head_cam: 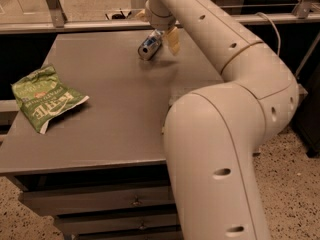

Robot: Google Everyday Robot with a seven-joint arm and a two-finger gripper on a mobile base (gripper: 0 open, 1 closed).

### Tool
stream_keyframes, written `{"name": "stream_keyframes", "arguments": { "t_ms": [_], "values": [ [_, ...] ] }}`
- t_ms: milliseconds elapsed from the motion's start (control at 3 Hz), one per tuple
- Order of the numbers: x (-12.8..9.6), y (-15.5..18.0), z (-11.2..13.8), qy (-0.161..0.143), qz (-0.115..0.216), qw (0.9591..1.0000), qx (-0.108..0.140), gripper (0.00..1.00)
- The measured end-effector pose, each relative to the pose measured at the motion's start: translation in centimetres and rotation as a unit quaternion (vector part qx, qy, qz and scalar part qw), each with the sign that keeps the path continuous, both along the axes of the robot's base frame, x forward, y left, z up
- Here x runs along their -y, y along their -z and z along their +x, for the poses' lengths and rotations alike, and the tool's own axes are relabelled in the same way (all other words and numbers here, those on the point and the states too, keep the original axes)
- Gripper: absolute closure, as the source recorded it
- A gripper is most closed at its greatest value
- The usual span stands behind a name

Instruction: Move redbull can near green jalapeno chip bag

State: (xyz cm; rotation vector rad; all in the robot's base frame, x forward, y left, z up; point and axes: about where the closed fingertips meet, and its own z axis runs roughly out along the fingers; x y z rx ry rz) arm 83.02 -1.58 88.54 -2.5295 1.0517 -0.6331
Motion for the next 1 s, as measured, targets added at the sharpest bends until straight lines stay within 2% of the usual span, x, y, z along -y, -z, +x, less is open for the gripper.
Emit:
{"name": "stream_keyframes", "arguments": {
  "t_ms": [667,1000],
  "values": [
    [-0.4,2.7,0.0,-0.010,-0.049,0.9975,-0.049,0.00],
    [-0.8,3.4,-0.4,-0.025,-0.063,0.9954,-0.068,0.24]
  ]
}}
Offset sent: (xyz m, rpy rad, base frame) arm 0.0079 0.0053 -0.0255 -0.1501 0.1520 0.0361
